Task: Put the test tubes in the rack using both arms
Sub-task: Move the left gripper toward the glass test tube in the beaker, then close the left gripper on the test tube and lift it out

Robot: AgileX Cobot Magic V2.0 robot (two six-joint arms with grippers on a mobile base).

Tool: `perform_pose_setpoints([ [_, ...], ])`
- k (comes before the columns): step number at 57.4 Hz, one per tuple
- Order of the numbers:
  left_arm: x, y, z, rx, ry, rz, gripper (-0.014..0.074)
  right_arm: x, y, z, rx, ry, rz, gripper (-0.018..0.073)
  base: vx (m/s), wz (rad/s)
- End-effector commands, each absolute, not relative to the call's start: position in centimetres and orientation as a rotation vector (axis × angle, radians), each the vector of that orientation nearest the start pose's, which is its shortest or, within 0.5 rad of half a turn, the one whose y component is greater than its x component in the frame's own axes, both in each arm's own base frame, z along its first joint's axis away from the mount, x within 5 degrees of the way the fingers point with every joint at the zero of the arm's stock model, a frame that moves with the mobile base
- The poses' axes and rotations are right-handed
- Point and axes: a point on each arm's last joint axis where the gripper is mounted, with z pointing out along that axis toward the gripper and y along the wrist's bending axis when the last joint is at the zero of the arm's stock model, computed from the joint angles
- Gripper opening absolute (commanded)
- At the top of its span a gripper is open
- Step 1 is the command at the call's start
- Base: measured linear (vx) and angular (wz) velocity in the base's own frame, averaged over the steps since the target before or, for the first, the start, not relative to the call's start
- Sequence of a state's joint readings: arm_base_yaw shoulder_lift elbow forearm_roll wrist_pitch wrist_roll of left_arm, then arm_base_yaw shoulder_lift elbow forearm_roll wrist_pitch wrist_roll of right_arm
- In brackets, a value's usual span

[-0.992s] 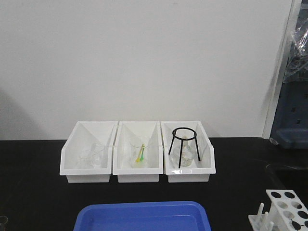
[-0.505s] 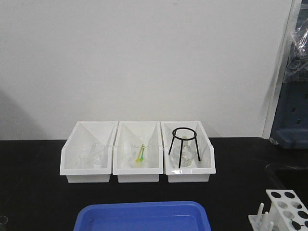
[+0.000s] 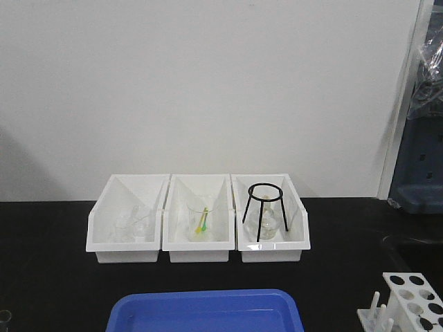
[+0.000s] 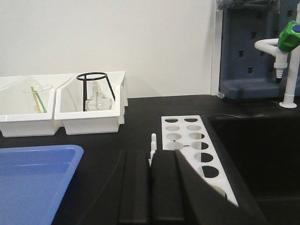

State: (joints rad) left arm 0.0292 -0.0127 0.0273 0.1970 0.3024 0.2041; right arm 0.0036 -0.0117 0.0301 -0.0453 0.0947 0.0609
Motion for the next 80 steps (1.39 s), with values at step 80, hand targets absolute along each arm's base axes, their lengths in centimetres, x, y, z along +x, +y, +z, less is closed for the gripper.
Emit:
perform_pose_setpoints([
  [80,9.4,0.3,31.8,0.057,1.513,0.116,0.0282,10.9,0.0,29.4,0.001,1.667,-0.005,0.0242,0.0,0.0],
])
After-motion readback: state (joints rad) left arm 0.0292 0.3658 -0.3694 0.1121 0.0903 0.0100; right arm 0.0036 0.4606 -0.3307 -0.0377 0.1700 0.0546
